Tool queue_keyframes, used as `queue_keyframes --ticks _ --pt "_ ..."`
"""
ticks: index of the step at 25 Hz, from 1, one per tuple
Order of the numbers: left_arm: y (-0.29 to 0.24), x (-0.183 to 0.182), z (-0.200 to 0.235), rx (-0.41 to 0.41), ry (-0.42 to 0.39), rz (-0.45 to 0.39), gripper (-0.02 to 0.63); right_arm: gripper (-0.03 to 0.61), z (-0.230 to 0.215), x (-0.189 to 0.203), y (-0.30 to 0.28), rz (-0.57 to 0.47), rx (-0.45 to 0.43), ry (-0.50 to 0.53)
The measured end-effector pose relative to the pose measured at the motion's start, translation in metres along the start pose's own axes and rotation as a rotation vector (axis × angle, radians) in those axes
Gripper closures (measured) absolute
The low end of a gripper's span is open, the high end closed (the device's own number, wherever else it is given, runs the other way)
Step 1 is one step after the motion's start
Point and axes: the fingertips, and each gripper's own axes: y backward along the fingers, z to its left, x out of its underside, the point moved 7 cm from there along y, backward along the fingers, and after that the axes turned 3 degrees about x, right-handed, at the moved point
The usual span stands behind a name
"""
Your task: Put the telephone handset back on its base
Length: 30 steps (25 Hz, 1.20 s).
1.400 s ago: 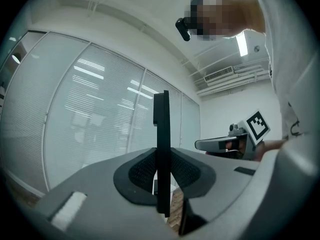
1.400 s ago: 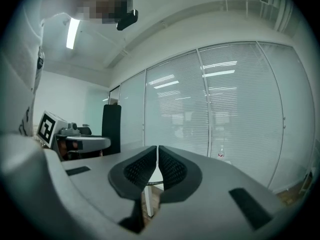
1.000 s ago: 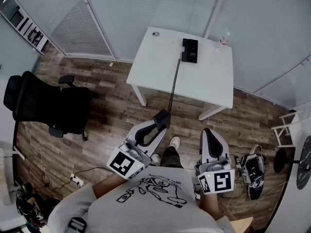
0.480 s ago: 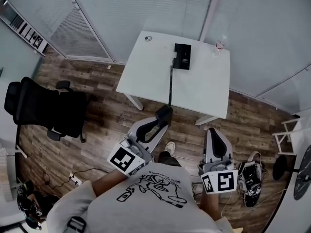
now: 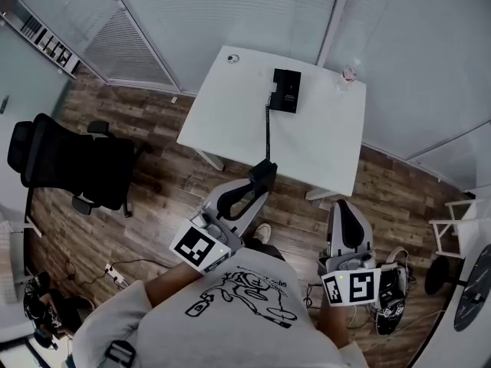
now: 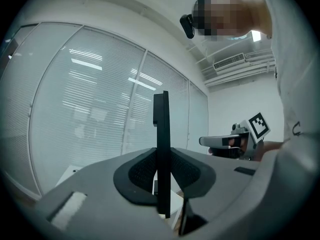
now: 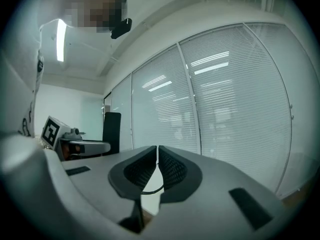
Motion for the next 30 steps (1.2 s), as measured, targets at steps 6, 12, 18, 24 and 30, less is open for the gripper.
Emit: queue_keyframes --ticks 6,12,18,24,30 --pt "-0.016 0.007 0.015 -0.005 0.014 0.011 0.54 0.569 -0.009 0.01 -0.017 0.024 -0.011 -0.015" --pt "-0.034 0.01 0.035 0.005 0.031 0.008 0.54 0.569 -0.015 0.009 -0.039 0.032 -0.015 -0.003" --pt "-0.059 0.006 0.073 0.001 0.047 -0.006 0.54 0.569 -0.027 0.002 -0.086 0.04 -0.02 0.014" --pt "-0.08 0.004 0.129 -0.012 0.069 -0.002 0.54 0.569 -0.028 -0.002 -0.156 0.059 -0.063 0.041" --pt "-0.103 0.001 0.183 0.016 0.114 0.024 0.54 0.569 -0.024 -0.009 -0.22 0.071 -0.072 0.056"
